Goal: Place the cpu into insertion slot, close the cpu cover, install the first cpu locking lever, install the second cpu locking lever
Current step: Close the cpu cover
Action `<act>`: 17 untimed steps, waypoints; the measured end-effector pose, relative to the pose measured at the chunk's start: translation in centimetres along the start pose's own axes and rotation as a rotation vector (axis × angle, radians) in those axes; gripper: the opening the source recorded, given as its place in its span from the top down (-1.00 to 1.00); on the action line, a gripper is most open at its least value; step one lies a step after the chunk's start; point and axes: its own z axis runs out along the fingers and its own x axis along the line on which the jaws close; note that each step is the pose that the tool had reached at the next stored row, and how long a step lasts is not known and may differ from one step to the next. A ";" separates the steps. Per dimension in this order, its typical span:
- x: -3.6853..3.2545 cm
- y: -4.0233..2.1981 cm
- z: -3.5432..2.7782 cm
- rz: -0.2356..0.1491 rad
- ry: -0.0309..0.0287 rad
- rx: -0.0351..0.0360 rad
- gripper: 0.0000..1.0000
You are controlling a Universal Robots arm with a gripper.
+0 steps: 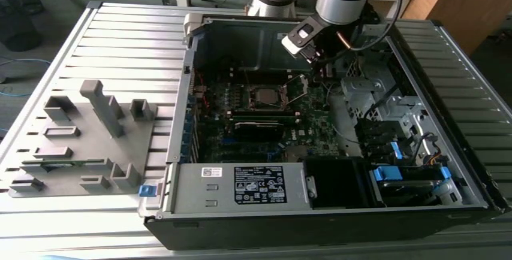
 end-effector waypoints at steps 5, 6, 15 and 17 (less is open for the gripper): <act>0.00 0.00 0.01 0.000 0.0002 0.0000 0.79; 0.00 0.00 0.01 0.000 0.0000 0.0007 0.79; 0.00 0.00 0.02 0.000 0.0001 0.0045 0.79; 0.00 0.00 0.02 0.000 0.0000 0.0046 0.79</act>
